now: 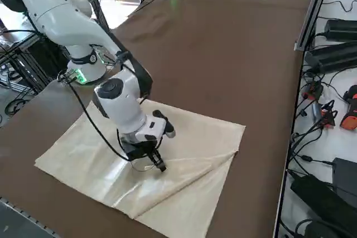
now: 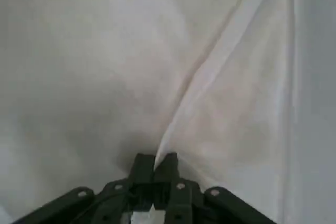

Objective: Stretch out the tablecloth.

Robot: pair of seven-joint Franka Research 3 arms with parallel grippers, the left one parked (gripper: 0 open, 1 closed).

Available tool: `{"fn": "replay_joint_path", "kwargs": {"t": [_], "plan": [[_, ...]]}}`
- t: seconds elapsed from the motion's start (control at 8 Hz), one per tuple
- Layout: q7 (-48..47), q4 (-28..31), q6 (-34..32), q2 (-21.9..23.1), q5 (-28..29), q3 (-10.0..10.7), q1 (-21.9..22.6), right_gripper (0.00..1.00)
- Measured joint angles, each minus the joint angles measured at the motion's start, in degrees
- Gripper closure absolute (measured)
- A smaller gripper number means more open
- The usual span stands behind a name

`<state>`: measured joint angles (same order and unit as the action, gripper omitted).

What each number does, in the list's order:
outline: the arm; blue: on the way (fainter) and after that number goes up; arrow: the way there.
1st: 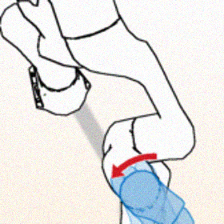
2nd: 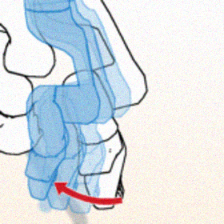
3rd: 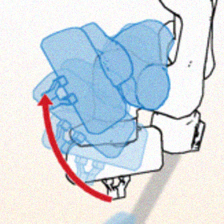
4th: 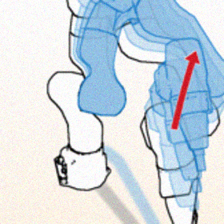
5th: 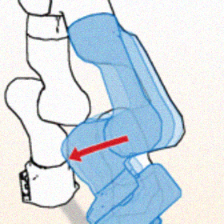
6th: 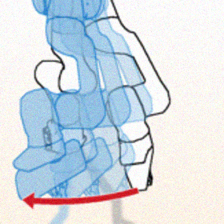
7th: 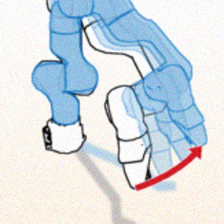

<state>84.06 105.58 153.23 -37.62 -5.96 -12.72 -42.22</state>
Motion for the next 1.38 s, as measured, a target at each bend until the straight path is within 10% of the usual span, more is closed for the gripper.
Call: {"fn": "replay_joint_path", "kwargs": {"t": [0.62, 1.38], "plan": [[-10.10, 0.25, -8.50, 0.17, 0.03, -7.48, 2.67, 0.98], [-31.23, 0.35, -15.19, 2.08, 0.16, -8.18, 16.79, 0.98]]}}
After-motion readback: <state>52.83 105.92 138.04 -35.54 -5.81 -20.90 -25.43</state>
